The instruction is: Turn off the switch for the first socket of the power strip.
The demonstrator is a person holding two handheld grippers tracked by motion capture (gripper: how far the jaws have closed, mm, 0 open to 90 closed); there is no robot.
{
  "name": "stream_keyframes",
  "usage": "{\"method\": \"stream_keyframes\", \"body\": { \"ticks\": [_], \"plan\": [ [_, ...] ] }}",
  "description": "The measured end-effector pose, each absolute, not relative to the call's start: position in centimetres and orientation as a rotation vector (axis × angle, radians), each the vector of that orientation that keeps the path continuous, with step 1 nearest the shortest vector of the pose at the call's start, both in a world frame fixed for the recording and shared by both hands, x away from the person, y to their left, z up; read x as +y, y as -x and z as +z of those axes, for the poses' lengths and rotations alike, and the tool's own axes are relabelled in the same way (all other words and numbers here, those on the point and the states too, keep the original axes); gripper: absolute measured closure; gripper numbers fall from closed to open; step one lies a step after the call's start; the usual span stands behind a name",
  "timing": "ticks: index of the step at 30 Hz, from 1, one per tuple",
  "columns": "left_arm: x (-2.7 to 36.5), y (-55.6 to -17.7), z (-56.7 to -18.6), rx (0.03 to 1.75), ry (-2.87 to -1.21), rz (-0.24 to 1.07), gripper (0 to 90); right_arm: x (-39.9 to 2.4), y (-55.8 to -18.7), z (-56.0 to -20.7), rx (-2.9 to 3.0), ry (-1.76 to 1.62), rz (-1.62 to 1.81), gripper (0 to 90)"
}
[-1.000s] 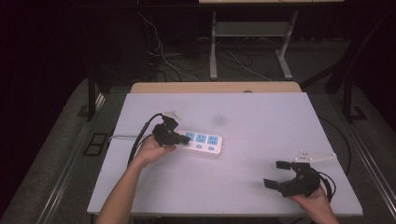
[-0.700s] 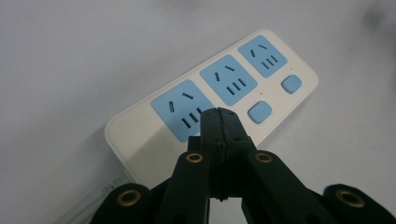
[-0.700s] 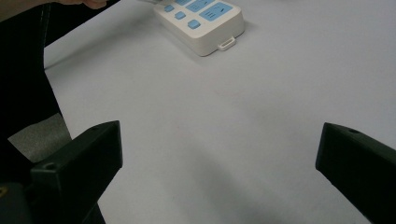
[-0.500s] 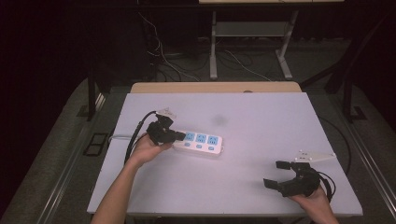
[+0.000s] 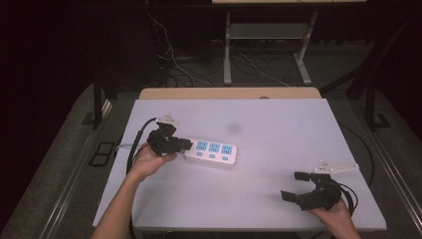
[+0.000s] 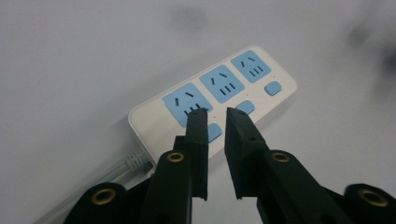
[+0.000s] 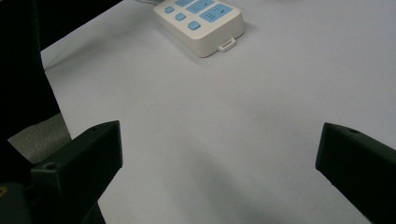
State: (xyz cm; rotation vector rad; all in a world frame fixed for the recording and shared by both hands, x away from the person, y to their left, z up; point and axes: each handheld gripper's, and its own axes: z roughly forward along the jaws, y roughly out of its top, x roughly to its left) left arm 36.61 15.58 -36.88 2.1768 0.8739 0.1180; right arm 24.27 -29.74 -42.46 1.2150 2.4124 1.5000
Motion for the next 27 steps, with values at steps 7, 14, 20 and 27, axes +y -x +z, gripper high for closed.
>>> {"method": "stream_keyframes", "body": {
  "ticks": [7,14,20,27],
  "plan": [
    [16.0,-35.4,-36.4,0.843,-2.123,0.078,61.4,-29.8,-24.2,-42.4,2.411,-1.212,1.503,0.3],
    [16.4,-34.1,-36.1,0.854,-2.106,0.056,30.4,-29.8,-24.2,-42.4,2.41,-1.214,1.505,0.3],
    [16.6,-32.7,-36.3,0.885,-2.075,0.105,13.9,-29.8,-24.2,-42.4,2.408,-1.213,1.502,0.3],
    [17.5,-31.1,-36.8,0.903,-2.019,0.133,6.3,-29.7,-24.2,-42.4,2.408,-1.211,1.5,0.3]
  ]
}}
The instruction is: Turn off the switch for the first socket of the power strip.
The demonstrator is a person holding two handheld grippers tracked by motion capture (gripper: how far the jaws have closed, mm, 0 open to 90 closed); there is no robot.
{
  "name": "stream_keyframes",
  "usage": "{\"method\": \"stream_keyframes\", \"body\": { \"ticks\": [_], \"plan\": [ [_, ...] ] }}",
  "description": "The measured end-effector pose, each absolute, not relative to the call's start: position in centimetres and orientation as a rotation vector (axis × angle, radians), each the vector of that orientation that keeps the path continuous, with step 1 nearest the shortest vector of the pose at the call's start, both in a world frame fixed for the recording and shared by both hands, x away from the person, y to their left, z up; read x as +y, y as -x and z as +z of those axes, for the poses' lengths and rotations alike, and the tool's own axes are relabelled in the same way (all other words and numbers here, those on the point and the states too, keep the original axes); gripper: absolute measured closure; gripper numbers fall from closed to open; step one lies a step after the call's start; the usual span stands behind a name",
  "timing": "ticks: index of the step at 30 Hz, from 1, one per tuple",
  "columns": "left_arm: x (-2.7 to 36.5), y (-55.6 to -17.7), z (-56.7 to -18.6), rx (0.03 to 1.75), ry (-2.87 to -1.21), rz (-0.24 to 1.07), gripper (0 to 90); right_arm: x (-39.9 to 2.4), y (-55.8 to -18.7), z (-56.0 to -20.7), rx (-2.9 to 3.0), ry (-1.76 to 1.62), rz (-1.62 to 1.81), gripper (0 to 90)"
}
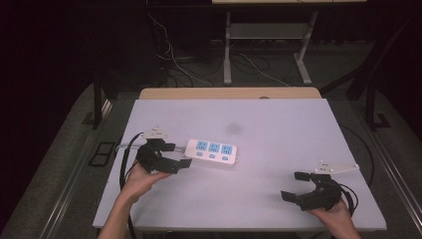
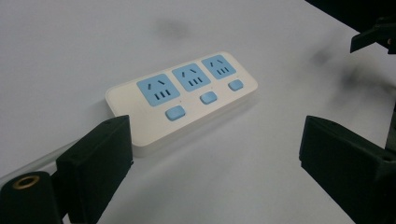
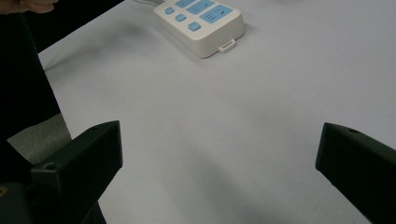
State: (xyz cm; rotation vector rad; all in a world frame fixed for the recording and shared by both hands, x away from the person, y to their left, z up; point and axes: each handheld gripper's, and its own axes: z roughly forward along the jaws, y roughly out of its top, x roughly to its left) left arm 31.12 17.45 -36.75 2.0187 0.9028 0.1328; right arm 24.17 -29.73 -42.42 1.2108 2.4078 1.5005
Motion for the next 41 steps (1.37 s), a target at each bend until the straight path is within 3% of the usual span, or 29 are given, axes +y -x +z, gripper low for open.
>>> {"method": "stream_keyframes", "body": {
  "ticks": [4,24,41],
  "plan": [
    [18.0,-30.3,-36.9,0.904,-1.99,0.13,0.0,-29.7,-24.2,-42.4,2.406,-1.213,1.502,0.3],
    [18.7,-26.4,-38.8,0.9,-1.89,0.192,0.0,-29.6,-24.1,-42.4,2.412,-1.212,1.497,0.3],
    [18.2,-25.6,-41.5,0.898,-1.889,0.168,0.0,-29.6,-24.1,-42.5,2.415,-1.212,1.498,0.3]
  ]
}}
